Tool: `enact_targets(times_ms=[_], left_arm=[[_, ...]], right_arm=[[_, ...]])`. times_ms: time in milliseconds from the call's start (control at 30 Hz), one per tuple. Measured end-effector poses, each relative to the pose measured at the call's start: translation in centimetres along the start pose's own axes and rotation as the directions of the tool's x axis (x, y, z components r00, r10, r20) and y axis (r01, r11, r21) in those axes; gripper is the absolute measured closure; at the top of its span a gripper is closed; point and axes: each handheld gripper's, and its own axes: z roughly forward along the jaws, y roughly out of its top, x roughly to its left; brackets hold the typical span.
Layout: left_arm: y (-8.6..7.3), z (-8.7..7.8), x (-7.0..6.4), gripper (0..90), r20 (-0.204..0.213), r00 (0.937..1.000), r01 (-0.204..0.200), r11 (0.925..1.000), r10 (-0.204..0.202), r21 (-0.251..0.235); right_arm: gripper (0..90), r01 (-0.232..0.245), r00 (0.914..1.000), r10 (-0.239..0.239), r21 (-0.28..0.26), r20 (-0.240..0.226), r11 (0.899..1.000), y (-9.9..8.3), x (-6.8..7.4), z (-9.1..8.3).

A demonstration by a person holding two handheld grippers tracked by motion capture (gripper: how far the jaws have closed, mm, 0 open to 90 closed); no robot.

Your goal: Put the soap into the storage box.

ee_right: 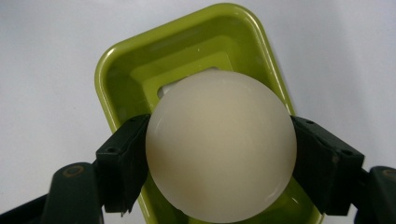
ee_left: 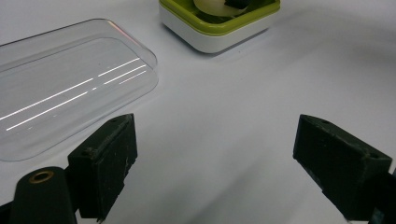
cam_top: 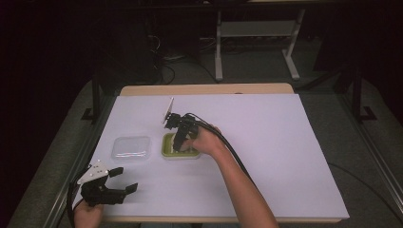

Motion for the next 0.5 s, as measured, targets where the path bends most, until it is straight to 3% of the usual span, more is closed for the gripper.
enact_targets(times_ms=[500], left_arm=[[0.01, 0.00, -0.07, 12.9, -0.001, 1.0000, -0.002, 1.0000, 0.002, -0.001]], right_arm=[[24.4, 0.003, 1.0000, -0.003, 0.007, 0.000, 1.000, 0.04, 0.09, 0.18]])
